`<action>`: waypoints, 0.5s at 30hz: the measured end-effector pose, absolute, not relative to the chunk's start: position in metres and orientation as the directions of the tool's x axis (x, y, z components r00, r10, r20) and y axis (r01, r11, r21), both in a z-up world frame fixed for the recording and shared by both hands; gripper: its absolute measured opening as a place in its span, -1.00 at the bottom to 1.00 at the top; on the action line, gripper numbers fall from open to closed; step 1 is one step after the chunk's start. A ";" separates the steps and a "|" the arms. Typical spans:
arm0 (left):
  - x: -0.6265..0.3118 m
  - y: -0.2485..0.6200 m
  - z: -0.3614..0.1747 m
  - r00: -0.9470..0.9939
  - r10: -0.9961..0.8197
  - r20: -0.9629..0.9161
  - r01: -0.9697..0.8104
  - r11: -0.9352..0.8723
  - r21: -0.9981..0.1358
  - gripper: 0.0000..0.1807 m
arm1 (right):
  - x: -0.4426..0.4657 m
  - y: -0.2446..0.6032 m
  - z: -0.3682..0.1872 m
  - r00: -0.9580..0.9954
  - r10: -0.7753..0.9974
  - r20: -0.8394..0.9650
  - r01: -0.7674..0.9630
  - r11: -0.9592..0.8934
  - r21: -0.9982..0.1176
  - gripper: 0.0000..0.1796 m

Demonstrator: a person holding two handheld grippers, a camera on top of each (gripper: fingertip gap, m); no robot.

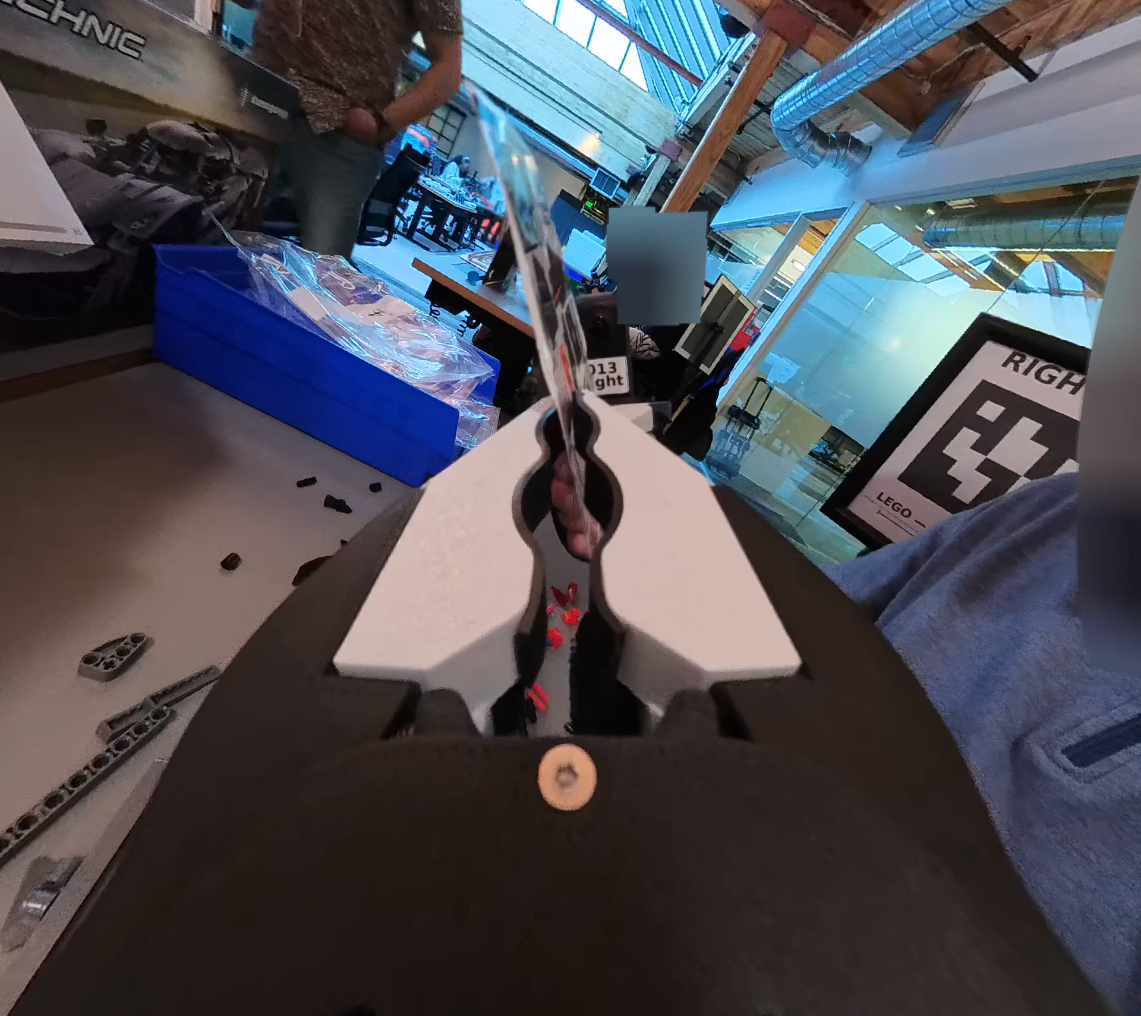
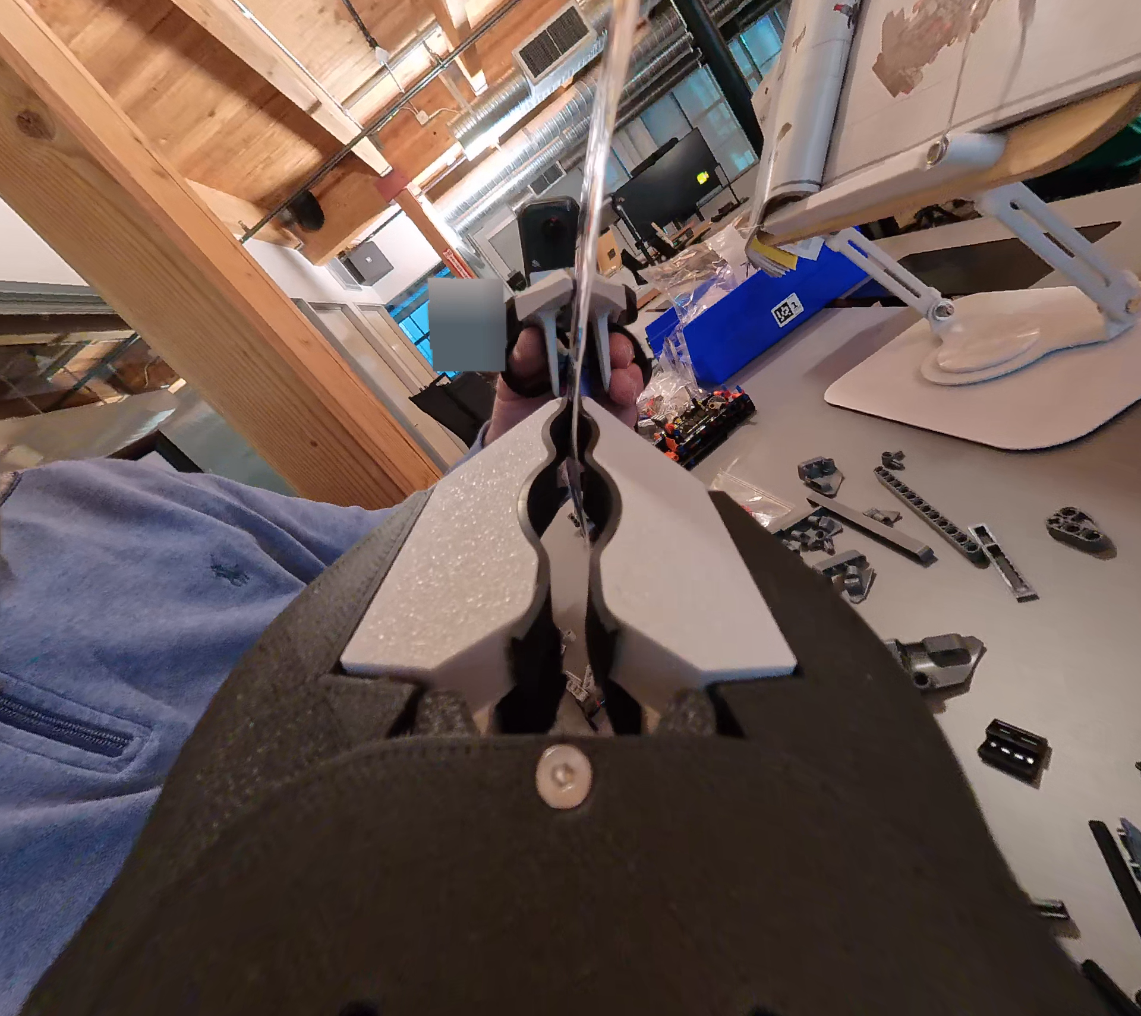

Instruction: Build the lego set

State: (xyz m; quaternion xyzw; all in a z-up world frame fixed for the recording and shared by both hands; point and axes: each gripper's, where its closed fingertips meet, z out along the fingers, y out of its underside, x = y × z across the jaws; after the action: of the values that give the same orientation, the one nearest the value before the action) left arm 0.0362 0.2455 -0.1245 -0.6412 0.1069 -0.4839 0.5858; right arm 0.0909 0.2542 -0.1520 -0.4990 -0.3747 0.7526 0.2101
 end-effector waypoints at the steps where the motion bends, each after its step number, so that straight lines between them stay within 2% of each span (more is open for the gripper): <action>1: 0.035 0.244 -0.123 0.506 -0.706 0.496 0.433 -0.289 -0.854 -1.00 | 0.090 0.254 -0.150 -0.415 0.693 -0.590 0.060 -0.626 -0.778 -1.00; 12: 0.019 0.231 -0.113 0.544 -0.686 0.482 0.449 -0.247 -0.858 -1.00 | 0.074 0.253 -0.126 -0.430 0.710 -0.557 0.068 -0.590 -0.804 -1.00; 15: 0.015 0.228 -0.110 0.545 -0.687 0.480 0.445 -0.248 -0.861 -1.00 | 0.071 0.251 -0.120 -0.441 0.709 -0.550 0.063 -0.587 -0.807 -0.94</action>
State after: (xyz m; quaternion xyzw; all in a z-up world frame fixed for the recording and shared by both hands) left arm 0.0153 0.2280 -0.1105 -0.6369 0.0953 -0.4671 0.6059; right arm 0.0705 0.2512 -0.1202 -0.4827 -0.3999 0.7487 0.2158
